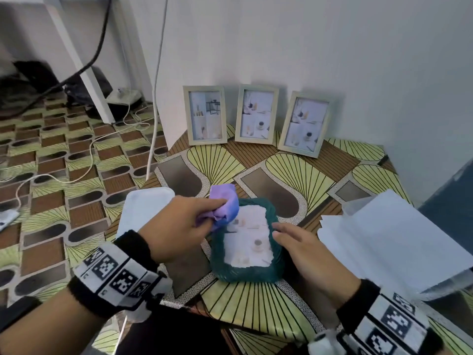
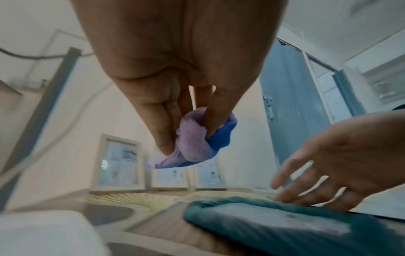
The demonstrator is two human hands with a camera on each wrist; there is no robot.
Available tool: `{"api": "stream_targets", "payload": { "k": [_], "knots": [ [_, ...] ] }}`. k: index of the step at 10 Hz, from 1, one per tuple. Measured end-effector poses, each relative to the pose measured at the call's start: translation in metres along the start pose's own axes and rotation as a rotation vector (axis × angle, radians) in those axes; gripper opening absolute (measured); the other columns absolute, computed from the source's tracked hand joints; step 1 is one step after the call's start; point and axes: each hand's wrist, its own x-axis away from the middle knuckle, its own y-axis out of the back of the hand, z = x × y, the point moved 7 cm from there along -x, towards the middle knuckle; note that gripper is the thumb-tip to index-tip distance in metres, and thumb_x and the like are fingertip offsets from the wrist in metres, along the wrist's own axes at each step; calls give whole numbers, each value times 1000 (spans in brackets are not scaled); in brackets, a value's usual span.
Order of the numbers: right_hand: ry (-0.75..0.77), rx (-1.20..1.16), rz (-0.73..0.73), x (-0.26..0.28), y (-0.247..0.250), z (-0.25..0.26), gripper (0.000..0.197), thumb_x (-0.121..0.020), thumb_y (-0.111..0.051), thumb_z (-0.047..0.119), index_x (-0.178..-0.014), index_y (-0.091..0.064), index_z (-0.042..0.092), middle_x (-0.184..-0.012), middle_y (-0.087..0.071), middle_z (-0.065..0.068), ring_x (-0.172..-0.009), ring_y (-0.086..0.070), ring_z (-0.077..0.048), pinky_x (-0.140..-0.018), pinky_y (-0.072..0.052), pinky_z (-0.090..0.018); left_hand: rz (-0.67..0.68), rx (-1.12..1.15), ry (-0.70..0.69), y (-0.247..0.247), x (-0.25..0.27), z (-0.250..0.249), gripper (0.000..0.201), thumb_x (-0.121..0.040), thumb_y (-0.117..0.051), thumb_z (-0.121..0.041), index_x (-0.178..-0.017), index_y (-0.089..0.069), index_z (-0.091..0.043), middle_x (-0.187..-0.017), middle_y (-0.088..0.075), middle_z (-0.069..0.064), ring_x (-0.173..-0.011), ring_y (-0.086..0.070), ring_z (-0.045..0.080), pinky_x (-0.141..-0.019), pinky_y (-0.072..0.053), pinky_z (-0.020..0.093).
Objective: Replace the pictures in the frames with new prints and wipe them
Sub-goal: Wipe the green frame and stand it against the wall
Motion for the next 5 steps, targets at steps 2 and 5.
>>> {"api": "stream_targets", "payload": {
  "k": [2, 5],
  "knots": [
    [89, 232, 60, -8, -7, 4, 38, -97, -47, 46, -134, -52, 39, -125, -51, 35, -110, -49, 12, -92, -36, -8, -82, -156, 153, 48, 32, 63, 34, -88, -57, -4, -111, -67, -26, -74, -63, 1, -65, -55, 20, -63, -41, 31],
    [68, 309, 101, -14, -13, 2, 35, -95, -48, 52, -130, -50, 49, -118, -52, 37, -108, -52, 5, -90, -37, -17, 504, -354, 337, 0, 69, 125, 54, -106, -26, -36, -157, -8, -33, -165, -3, 0, -150, -18, 19, -119, -20, 28]
  ]
}}
